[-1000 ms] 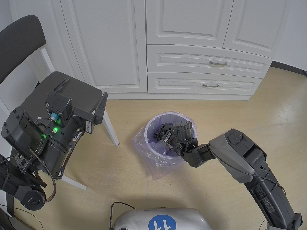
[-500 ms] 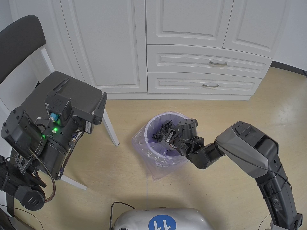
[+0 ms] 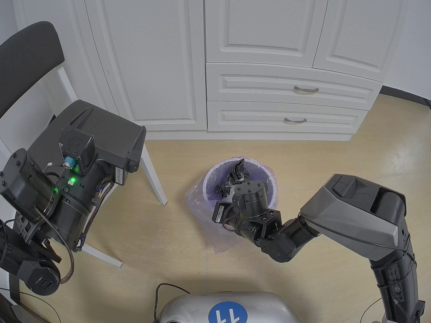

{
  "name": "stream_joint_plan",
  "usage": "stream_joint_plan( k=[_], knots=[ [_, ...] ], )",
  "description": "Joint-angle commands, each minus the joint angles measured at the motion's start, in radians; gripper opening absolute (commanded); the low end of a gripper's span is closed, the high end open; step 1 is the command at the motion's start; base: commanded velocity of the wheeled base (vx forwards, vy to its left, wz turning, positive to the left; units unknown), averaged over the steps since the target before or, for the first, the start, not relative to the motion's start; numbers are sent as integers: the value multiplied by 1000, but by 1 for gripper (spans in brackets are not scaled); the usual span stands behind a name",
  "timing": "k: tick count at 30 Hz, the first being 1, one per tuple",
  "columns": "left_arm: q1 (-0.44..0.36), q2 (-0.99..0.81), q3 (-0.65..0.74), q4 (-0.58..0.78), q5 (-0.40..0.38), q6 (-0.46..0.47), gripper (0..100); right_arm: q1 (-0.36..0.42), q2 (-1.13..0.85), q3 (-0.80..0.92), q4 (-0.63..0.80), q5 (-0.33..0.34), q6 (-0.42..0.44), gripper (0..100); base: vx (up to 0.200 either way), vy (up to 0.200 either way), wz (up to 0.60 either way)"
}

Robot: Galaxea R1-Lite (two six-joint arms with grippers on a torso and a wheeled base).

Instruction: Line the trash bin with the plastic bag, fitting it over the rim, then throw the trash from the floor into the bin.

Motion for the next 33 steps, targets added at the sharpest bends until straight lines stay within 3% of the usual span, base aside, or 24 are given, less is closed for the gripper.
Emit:
stream_joint_plan(
  k=[1, 16, 33],
  knots=[
    [0, -3, 1, -1, 1, 0, 100, 19, 38, -4, 0, -1, -1, 0, 0, 0, 0],
    [0, 8, -3, -1, 1, 0, 100, -84, 141, -148, 0, -1, -1, 0, 0, 0, 0],
    [-1, 8, -4, -1, 1, 0, 100, -19, 193, -143, -3, -2, -4, 0, 0, 0, 0]
  ],
)
